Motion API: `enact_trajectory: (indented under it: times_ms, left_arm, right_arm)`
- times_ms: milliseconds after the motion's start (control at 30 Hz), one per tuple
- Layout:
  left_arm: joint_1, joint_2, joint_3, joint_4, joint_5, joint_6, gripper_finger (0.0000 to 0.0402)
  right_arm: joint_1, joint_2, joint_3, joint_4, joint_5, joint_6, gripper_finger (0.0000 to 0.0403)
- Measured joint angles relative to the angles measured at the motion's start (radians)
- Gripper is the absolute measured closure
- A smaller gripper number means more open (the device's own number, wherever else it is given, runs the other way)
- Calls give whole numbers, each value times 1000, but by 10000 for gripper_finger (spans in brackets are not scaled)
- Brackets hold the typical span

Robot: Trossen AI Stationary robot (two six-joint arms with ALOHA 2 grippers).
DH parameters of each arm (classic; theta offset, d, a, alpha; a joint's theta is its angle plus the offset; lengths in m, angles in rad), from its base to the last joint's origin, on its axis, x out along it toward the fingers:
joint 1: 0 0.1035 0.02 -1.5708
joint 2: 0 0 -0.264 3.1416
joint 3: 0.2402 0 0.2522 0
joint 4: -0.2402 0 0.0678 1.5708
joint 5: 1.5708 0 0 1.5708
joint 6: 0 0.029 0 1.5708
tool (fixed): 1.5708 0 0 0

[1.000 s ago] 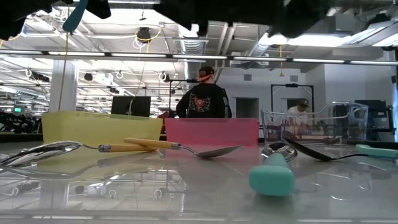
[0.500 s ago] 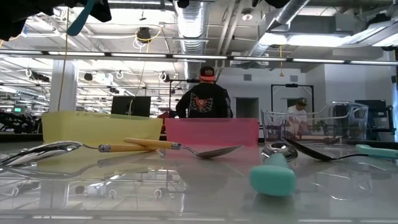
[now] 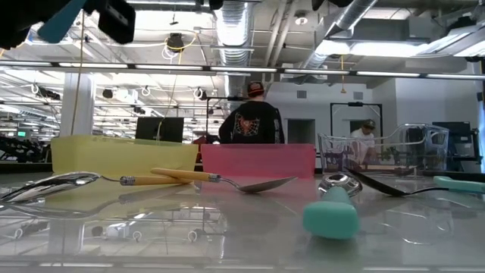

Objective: Sort silverware by color (type)
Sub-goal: Put the blue spoon into the transparent bin

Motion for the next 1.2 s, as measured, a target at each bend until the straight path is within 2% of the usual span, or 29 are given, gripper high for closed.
enact_trajectory:
  times_ms: [267,600,833,1033,1200]
  left_arm:
    - [0,0,0,-136,73,-138,401]
    - [0,0,0,-274,46,-311,401]
    - [34,0,0,-400,48,-436,401]
    - [68,0,0,-415,91,-514,401]
    - [91,0,0,-416,127,-576,401]
  right_arm:
    - [22,0,0,-73,1,-3,106]
    - [36,-1,0,-289,5,-2,106]
    - [46,-1,0,-327,8,-2,106]
    - [41,-2,0,-358,9,-5,106]
    - [42,-2,0,-363,8,-69,106]
